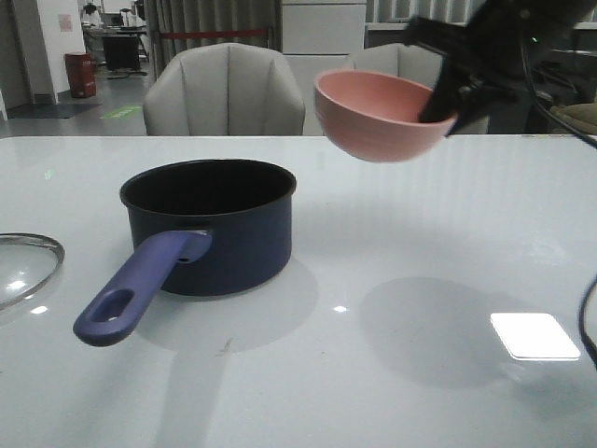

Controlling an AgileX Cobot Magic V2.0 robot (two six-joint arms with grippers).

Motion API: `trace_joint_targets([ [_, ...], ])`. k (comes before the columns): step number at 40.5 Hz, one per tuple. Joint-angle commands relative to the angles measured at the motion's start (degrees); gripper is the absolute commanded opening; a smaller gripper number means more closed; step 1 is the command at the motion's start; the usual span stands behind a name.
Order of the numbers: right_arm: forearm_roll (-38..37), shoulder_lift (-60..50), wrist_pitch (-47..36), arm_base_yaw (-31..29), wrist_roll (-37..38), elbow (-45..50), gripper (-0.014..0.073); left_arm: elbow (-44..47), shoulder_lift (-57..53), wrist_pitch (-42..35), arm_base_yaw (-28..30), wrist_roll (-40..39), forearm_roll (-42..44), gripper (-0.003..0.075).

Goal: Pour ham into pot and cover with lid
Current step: 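Lift the pink bowl and carry it above the saucepan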

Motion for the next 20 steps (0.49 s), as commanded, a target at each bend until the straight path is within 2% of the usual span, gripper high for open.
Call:
trace_joint_targets([
  [1,1.43,-3.21,-4.45,3.66,-2.38,-5.39,0.0134,-1.56,0.55,-4.80,-0.46,-0.45,-0.31,0.0637],
  [13,-14.58,-2.84,-29.17,17.03,-2.42,-5.62,0.0134,-1.56,0.55,-4.80,-0.46,-0.45,-0.31,0.0637],
  [20,-19.78,-1.82,-41.87,20.19,-3.36,-3.59,0.0134,-1.56,0.55,-4.80,-0.46,-0.45,-0.31,0.0637],
])
